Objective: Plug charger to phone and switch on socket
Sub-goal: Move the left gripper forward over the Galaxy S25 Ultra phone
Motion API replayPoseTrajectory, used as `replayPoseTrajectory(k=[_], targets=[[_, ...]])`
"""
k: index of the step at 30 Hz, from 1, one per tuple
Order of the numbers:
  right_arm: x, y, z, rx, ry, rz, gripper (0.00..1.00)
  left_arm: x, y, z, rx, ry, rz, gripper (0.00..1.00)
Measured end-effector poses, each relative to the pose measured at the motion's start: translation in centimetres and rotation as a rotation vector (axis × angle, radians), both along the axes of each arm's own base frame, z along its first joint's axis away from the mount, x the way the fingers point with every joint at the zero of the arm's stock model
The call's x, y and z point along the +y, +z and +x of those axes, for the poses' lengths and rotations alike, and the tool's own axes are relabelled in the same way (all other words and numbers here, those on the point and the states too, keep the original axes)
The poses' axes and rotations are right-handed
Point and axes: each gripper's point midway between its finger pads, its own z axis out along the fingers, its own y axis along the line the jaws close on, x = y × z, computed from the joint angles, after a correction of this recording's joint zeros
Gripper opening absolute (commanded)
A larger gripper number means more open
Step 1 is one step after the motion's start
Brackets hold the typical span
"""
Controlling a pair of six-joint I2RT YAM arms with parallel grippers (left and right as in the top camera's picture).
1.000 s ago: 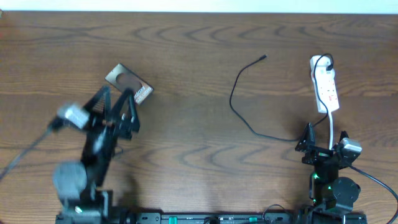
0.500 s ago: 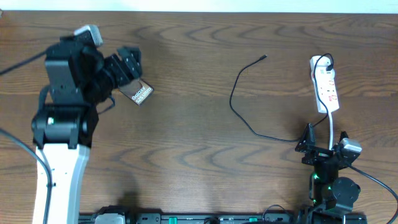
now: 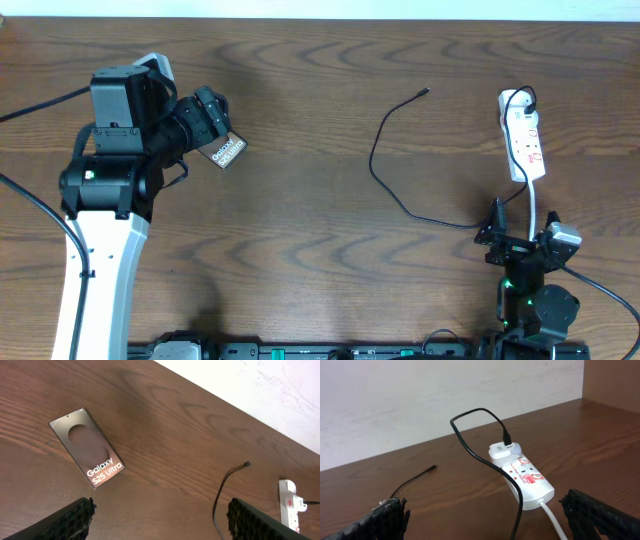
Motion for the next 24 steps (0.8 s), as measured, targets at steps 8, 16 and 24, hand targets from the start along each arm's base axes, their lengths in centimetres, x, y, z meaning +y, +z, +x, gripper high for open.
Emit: replayPoseTrajectory(k=[8, 16, 24], targets=[[0.0, 0.0, 0.0, 0.0, 0.0, 0.0, 0.99, 0.9, -0.9, -0.6, 0.044, 0.038, 0.04, 0.87], [0.0, 0.0, 0.0, 0.0, 0.0, 0.0, 0.99, 3.1, -2.7, -2.4, 0.147, 0.12, 0.133, 0.87], [0.0, 0.0, 0.0, 0.0, 0.0, 0.0, 0.99, 4.0, -4.9, -5.6, 0.309, 0.207, 0.134, 0.87]])
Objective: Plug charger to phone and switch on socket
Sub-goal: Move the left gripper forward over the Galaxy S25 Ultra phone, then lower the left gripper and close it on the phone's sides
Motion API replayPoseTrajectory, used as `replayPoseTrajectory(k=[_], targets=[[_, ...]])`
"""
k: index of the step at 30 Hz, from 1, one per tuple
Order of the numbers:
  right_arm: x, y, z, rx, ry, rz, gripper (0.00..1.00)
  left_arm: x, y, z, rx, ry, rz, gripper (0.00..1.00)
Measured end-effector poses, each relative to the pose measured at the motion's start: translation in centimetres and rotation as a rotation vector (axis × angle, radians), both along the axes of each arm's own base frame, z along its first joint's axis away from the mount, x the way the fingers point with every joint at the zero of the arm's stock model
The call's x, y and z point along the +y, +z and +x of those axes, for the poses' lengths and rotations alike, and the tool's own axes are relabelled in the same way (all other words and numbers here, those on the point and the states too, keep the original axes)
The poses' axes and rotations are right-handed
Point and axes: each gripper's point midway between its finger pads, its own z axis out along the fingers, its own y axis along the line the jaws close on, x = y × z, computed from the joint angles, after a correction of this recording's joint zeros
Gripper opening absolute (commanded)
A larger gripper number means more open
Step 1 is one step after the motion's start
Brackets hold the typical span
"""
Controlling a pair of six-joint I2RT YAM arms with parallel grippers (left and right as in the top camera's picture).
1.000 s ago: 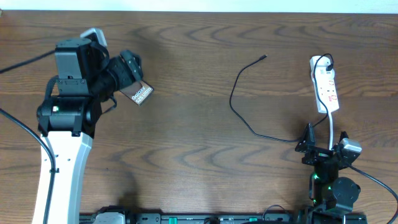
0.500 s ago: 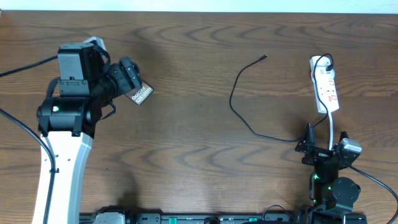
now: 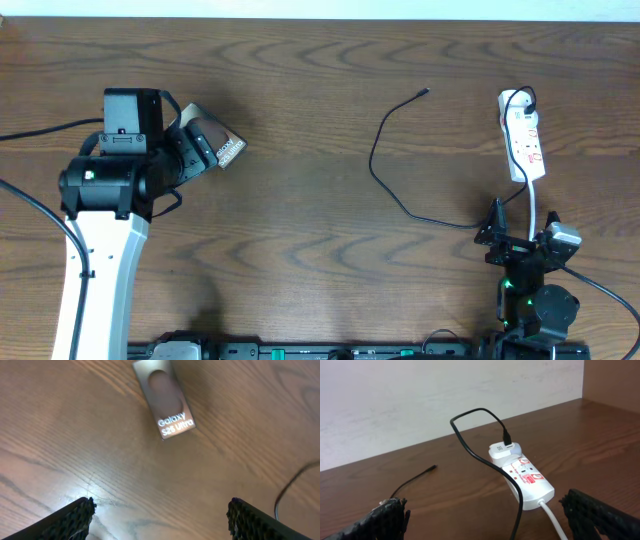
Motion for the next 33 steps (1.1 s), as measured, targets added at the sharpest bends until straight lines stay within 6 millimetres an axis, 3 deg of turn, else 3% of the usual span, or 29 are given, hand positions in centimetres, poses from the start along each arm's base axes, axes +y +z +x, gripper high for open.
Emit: replayPoseTrajectory(k=[9, 19, 23, 24, 25, 26, 33], targets=[[0.0, 0.0, 0.0, 0.0, 0.0, 0.0, 0.99, 0.8, -0.2, 1.2, -0.027, 0.189, -0.058, 0.87], [0.0, 0.0, 0.0, 0.0, 0.0, 0.0, 0.99, 0.9, -3.2, 2.3, 0.059, 0.342, -0.118, 0.87], [0.0, 0.0, 0.0, 0.0, 0.0, 0.0, 0.99, 0.9, -3.7, 4.0, 0.087, 0.359, -0.12, 0.87], [0.0, 0.0, 0.0, 0.0, 0.0, 0.0, 0.99, 0.9, -3.6, 4.5, 0.087, 0.363, -0.12, 0.79], [0.0, 0.0, 0.0, 0.0, 0.0, 0.0, 0.99, 0.9, -3.4, 4.9, 0.09, 0.365, -0.12, 0.79], [0.0, 0.0, 0.0, 0.0, 0.0, 0.0, 0.99, 0.9, -3.2, 5.4, 0.091, 0.368, -0.119, 0.98], [0.0, 0.0, 0.0, 0.0, 0.0, 0.0, 0.99, 0.9, -2.2, 8.0, 0.068, 0.373, -0.124, 0.98]])
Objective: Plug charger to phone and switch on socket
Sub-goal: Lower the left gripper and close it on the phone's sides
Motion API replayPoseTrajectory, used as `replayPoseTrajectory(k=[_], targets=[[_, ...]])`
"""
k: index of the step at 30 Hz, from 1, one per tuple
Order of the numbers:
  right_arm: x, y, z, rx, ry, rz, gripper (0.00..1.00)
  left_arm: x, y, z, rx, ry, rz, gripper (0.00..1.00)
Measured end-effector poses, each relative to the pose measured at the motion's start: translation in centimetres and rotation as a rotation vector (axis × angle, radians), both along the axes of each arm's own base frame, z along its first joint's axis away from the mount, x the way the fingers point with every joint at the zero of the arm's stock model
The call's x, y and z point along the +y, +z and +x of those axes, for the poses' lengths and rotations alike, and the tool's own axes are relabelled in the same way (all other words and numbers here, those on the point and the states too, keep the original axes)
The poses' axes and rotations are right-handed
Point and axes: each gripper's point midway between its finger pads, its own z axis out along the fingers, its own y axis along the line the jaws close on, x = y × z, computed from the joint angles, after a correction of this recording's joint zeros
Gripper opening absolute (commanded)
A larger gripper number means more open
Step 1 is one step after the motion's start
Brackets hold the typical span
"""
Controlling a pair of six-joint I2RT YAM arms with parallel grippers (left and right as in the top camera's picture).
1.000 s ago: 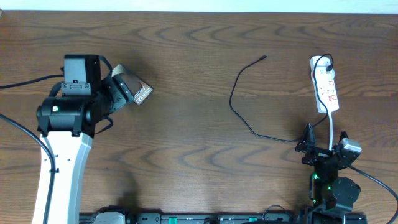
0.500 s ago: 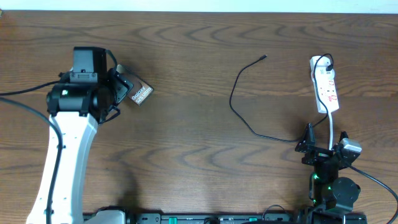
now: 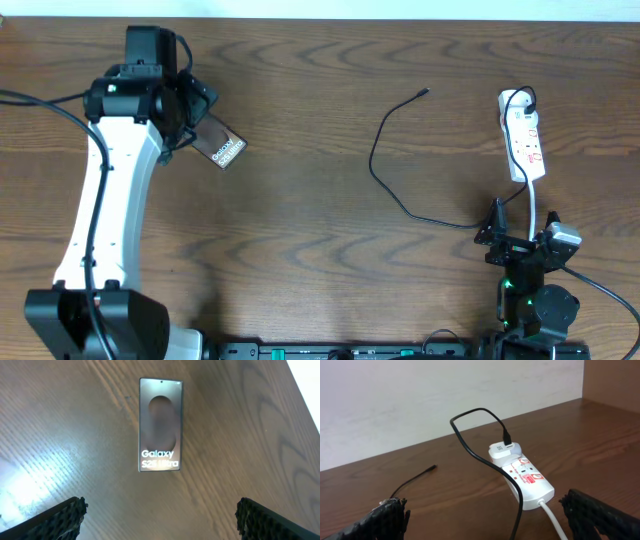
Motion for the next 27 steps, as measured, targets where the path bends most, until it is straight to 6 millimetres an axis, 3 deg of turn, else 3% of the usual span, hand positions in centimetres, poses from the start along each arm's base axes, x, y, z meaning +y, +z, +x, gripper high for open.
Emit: replayPoseTrajectory(k=[9, 12, 20, 27], targets=[[0.0, 0.0, 0.0, 0.0, 0.0, 0.0, 0.99, -1.4, -0.1, 1.9, -0.042, -0.037, 0.024, 0.98], [0.0, 0.0, 0.0, 0.0, 0.0, 0.0, 0.99, -1.5, -1.2, 2.8, -0.028, -0.034, 0.046, 0.98], [0.0, 0.0, 0.0, 0.0, 0.0, 0.0, 0.99, -0.8, -8.8, 4.8, 0.118, -0.013, 0.098, 0.98], [0.0, 0.0, 0.0, 0.0, 0.0, 0.0, 0.99, -0.5, -14.2, 4.6, 0.24, 0.008, 0.113, 0.98]])
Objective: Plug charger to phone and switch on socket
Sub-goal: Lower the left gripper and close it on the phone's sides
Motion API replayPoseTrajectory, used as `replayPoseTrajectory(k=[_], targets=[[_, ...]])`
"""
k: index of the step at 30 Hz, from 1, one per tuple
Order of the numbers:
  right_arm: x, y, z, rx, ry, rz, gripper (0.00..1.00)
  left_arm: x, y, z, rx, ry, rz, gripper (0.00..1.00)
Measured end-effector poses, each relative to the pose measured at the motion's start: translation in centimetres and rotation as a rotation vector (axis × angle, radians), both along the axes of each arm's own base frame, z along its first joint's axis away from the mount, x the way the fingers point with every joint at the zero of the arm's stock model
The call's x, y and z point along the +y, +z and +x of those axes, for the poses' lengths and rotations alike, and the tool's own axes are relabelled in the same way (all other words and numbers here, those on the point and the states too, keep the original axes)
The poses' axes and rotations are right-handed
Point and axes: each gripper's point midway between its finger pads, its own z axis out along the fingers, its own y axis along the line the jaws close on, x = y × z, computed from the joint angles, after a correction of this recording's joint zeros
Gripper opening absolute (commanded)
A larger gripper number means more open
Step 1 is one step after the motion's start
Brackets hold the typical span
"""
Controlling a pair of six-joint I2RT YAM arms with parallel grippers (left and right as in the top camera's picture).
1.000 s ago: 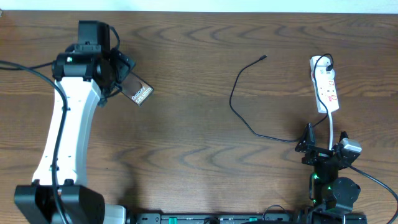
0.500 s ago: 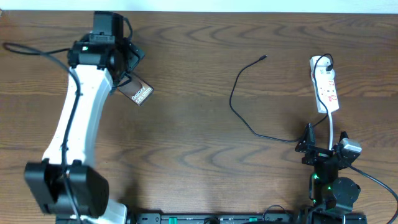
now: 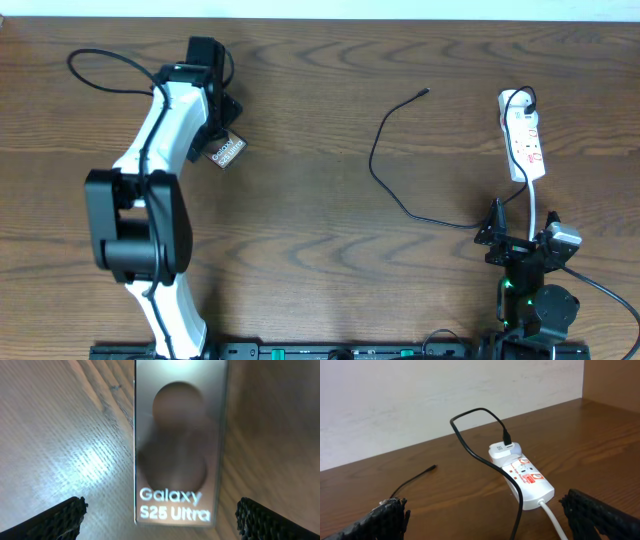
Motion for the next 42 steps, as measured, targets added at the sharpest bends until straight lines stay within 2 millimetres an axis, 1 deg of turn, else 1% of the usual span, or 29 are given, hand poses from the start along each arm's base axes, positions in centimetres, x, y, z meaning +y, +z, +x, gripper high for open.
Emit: replayPoseTrajectory(k=[4, 7, 10, 14, 22, 28, 35, 37, 39, 42], targets=[[0.0, 0.0, 0.0, 0.0, 0.0, 0.0, 0.99, 0.1, -2.6, 0.0, 0.048, 0.001, 0.005, 0.98], [0.0, 0.0, 0.0, 0.0, 0.0, 0.0, 0.99, 0.0, -3.5, 0.4, 0.045, 0.001, 0.005, 0.98], [0.0, 0.0, 0.0, 0.0, 0.0, 0.0, 0.99, 0.0, -3.4, 1.3, 0.01, 0.001, 0.003, 0.98], [0.0, 0.0, 0.0, 0.0, 0.0, 0.0, 0.99, 0.0, -3.3, 1.8, -0.011, 0.002, 0.004, 0.98], [0.0, 0.0, 0.0, 0.0, 0.0, 0.0, 0.99, 1.2, -3.0, 2.0, -0.027, 0.018, 0.066, 0.98], [0.0, 0.0, 0.0, 0.0, 0.0, 0.0, 0.99, 2.2, -2.7, 3.2, -0.078, 0.039, 0.078, 0.98], [0.0, 0.0, 0.0, 0.0, 0.0, 0.0, 0.99, 2.4, -2.5, 4.2, -0.122, 0.047, 0.077, 0.98], [0.0, 0.0, 0.0, 0.0, 0.0, 0.0, 0.99, 2.4, -2.8, 4.2, -0.116, 0.047, 0.078, 0.98], [0.0, 0.0, 0.0, 0.0, 0.0, 0.0, 0.99, 2.5, -3.6, 4.0, -0.099, 0.047, 0.081, 0.98], [0.0, 0.0, 0.0, 0.0, 0.0, 0.0, 0.99, 2.5, -5.3, 3.6, -0.059, 0.045, 0.084, 0.98]])
